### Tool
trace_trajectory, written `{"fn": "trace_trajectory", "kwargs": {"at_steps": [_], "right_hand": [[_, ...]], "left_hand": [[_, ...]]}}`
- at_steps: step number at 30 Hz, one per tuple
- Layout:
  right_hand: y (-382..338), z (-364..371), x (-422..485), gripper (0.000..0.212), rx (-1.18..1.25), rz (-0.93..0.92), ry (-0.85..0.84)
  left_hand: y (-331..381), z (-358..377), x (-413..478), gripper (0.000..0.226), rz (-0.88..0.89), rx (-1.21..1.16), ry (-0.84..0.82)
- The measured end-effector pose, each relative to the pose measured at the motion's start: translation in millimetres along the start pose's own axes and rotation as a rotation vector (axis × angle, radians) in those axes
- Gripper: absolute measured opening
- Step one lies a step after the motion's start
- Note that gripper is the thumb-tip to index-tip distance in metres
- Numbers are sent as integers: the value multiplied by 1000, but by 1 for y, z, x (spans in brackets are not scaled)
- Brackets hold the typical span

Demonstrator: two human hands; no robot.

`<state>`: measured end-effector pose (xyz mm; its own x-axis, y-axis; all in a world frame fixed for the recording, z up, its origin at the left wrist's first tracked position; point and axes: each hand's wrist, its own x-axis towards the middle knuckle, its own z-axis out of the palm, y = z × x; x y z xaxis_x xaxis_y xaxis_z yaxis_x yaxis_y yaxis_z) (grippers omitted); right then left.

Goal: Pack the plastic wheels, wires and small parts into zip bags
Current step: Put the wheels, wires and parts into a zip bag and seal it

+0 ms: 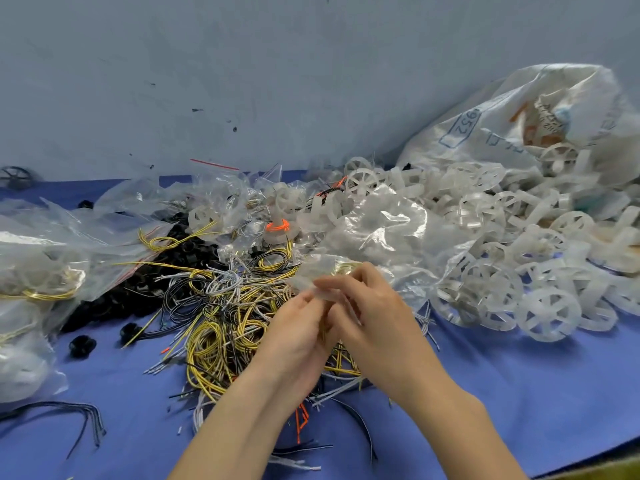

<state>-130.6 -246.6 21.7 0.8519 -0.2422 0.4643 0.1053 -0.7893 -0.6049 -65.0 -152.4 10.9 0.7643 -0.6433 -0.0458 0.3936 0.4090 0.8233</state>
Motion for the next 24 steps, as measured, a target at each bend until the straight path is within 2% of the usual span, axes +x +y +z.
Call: {"fn": "trace_trajectory", "kwargs": {"at_steps": [2,3,6,10,13,14,15,18,20,23,24], "right_hand": [[-4,-3,1,39,37,-29,34],[-6,-4,1,38,41,-52,34],[-12,-8,0,37,37,-112,21],[-12,-12,1,32,87,-146,61],[-8,-10,1,37,28,-157,85],[-6,-9,1,41,8,-147,96],[-5,-7,1,43,-2,-133,114],[-3,-4,2,37,-2,-78,159],[-3,-5,2,29,30,-41,173],[-4,-8,3,40,96,12,181],[-4,-9,2,38,112,17,175]], "left_hand": [[-2,6,-2,20,-39,-143,-67],[-6,7,-2,20,-44,-128,-94],[-22,3,7,35,-110,-146,-65],[-11,8,11,49,-69,-194,-85],[3,14,14,20,-18,-294,-136],[7,13,15,18,-38,-390,-183],[11,14,15,23,-59,-448,-161],[14,11,19,40,-113,-406,4],[17,13,20,38,-142,-410,-20],[17,14,28,31,-132,-383,-67],[18,14,28,25,-156,-392,-91]]}}
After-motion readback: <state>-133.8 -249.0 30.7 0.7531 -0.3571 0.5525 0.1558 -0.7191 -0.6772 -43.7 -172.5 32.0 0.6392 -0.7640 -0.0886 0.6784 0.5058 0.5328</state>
